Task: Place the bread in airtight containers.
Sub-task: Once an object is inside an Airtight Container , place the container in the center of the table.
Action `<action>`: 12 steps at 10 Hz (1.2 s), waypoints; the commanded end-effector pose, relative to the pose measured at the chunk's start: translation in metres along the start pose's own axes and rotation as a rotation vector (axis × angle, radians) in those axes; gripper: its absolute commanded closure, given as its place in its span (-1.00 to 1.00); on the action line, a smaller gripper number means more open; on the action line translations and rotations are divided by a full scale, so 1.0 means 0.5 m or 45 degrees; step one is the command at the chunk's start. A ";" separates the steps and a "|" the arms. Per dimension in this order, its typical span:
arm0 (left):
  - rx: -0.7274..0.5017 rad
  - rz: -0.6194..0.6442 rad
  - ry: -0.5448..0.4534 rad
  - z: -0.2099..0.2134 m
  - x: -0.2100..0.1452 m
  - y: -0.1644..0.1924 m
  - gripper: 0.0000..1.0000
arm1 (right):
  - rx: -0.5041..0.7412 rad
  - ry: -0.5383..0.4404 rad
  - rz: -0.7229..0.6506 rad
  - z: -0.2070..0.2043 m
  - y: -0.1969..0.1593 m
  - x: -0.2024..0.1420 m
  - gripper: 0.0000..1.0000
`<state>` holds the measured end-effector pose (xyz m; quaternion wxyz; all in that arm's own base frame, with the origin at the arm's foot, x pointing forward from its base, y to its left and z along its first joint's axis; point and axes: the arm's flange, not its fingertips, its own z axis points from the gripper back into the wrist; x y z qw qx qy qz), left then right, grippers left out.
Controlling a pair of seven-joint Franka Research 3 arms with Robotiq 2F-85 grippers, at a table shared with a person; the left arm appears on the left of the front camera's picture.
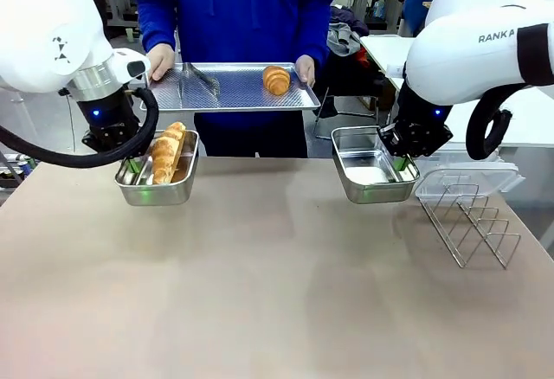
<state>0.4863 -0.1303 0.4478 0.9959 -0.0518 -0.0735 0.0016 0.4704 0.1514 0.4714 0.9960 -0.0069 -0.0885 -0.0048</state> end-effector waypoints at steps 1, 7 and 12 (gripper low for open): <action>0.021 0.008 0.001 -0.038 -0.025 0.029 0.94 | 0.005 -0.012 -0.003 0.007 -0.001 0.002 1.00; -0.041 -0.008 0.004 -0.208 -0.060 0.026 0.94 | 0.005 -0.012 -0.003 0.007 -0.001 0.002 1.00; -0.026 -0.045 0.060 -0.249 -0.057 0.012 0.94 | 0.005 -0.012 -0.003 0.007 -0.001 0.002 1.00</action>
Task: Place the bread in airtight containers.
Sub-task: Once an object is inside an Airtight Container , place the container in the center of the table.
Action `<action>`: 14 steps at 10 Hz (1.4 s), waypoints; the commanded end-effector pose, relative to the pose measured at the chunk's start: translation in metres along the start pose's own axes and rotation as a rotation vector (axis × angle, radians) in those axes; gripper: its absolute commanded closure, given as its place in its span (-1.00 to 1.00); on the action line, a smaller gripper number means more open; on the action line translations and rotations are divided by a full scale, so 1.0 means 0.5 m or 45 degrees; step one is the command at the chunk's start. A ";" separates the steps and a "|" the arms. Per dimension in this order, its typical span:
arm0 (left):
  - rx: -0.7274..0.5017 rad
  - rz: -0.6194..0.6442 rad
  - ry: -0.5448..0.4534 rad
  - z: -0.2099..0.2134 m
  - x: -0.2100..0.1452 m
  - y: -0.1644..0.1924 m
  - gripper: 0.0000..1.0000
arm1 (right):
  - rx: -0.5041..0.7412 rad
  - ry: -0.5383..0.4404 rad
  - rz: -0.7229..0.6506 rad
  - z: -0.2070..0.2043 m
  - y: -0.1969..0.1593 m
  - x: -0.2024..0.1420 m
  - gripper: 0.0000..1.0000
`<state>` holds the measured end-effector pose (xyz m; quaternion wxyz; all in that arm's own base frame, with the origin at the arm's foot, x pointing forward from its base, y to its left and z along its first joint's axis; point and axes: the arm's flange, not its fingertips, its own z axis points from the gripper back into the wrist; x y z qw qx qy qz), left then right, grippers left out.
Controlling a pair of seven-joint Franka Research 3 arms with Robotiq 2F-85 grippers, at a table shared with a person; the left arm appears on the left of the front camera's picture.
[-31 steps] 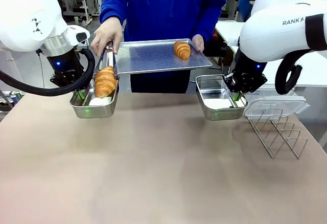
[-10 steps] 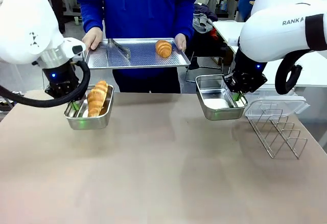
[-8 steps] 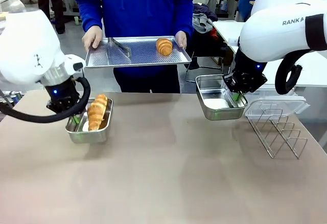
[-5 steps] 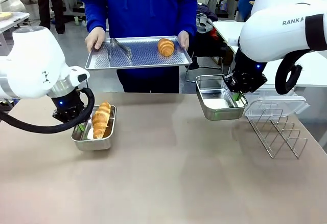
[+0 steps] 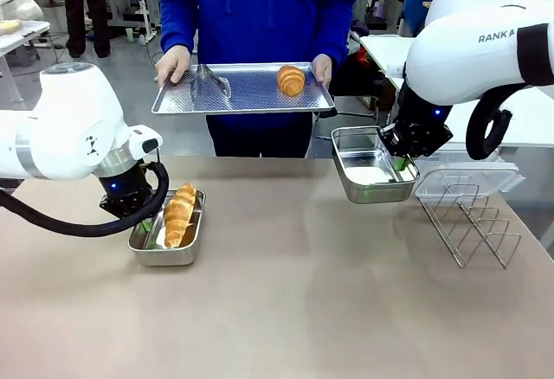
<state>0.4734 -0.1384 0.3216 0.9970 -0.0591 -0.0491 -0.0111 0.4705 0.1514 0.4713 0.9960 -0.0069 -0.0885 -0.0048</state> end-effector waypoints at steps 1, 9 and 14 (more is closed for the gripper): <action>0.003 -0.019 -0.002 -0.006 0.006 0.001 0.94 | 0.005 -0.012 -0.003 0.007 -0.001 0.002 1.00; -0.052 -0.181 -0.117 0.163 0.029 0.089 -1.00 | 0.005 -0.012 -0.003 0.007 -0.001 0.002 1.00; -0.536 -0.977 -0.243 0.348 0.007 0.298 -1.00 | 0.005 -0.012 -0.003 0.007 -0.001 0.002 1.00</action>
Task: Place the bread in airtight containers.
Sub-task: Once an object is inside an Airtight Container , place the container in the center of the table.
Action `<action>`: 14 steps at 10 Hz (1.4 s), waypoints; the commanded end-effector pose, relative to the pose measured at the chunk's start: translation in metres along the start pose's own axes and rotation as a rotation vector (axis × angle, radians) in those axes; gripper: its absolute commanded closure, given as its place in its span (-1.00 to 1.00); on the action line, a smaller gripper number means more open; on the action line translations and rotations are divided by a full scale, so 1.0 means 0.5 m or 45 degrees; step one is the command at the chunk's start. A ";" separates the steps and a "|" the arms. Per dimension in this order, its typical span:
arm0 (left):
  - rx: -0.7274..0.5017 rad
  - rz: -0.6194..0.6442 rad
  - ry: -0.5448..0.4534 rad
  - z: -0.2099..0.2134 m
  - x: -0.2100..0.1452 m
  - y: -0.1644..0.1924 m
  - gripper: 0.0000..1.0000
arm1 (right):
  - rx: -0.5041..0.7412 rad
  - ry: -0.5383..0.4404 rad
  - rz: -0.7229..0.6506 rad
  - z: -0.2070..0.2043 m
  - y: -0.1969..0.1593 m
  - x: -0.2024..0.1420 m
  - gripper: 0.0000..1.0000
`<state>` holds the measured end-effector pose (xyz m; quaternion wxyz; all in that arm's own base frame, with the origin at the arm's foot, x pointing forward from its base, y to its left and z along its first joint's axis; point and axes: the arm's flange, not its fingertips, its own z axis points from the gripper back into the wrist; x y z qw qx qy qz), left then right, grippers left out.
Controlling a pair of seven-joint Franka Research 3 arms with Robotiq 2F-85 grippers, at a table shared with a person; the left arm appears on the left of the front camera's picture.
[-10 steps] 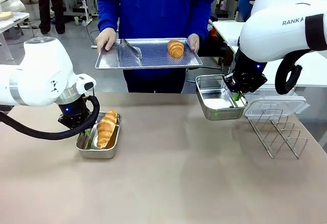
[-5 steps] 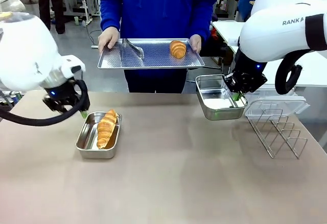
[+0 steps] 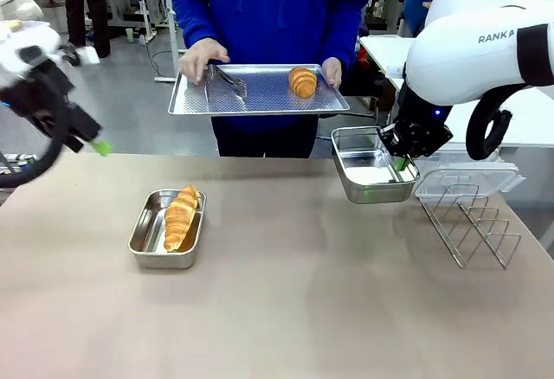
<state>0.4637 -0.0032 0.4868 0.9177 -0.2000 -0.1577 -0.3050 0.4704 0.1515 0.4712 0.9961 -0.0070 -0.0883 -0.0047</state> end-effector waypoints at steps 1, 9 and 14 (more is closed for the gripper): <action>-0.139 -0.267 -0.019 0.039 -0.055 0.056 -1.00 | 0.006 -0.013 -0.003 0.007 -0.001 0.002 1.00; -0.100 -0.344 -0.139 0.087 -0.095 0.064 -1.00 | 0.006 -0.013 -0.003 0.007 -0.001 0.002 1.00; -0.100 -0.344 -0.139 0.087 -0.095 0.064 -1.00 | 0.006 -0.013 -0.003 0.007 -0.001 0.002 1.00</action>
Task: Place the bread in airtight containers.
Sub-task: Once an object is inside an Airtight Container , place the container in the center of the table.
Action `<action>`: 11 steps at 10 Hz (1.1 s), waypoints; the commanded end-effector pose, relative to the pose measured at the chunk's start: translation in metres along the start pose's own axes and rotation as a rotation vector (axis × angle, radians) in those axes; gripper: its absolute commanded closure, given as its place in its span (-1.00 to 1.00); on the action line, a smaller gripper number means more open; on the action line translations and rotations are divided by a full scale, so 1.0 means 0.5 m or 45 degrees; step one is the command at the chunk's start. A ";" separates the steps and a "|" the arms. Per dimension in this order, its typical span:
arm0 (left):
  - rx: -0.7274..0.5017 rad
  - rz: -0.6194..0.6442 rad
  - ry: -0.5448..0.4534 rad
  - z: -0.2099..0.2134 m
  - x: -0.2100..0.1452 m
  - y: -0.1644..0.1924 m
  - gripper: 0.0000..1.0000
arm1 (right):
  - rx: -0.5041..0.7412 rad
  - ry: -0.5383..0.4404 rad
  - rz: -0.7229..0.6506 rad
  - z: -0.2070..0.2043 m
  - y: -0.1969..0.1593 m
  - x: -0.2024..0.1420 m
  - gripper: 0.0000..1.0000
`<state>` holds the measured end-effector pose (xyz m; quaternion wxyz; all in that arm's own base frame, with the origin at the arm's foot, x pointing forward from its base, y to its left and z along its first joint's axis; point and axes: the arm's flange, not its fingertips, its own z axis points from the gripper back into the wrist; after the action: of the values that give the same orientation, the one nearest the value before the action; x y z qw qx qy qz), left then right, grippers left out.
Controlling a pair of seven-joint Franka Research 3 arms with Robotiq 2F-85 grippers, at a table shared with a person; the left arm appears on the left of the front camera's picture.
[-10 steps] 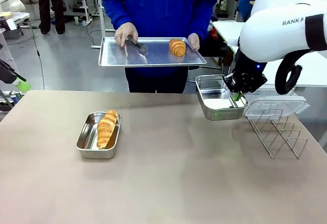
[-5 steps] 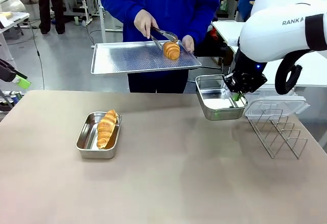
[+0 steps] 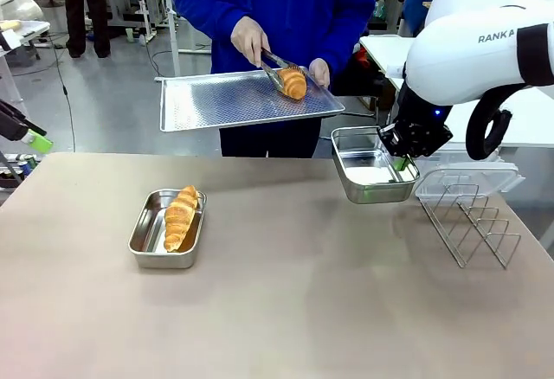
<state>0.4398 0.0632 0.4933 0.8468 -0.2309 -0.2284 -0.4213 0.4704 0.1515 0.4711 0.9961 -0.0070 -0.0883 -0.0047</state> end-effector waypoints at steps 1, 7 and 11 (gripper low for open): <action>-0.002 0.009 0.020 0.006 0.003 0.000 -1.00 | 0.006 -0.013 -0.003 0.008 -0.001 0.002 1.00; -0.002 0.009 0.020 0.006 0.003 0.000 -1.00 | 0.006 -0.013 -0.003 0.008 -0.001 0.002 1.00; -0.002 0.009 0.020 0.006 0.003 0.000 -1.00 | 0.006 -0.013 -0.003 0.008 -0.001 0.002 1.00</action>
<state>0.4399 0.0633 0.4937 0.8467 -0.2307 -0.2286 -0.4214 0.4704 0.1515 0.4711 0.9961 -0.0070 -0.0883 -0.0047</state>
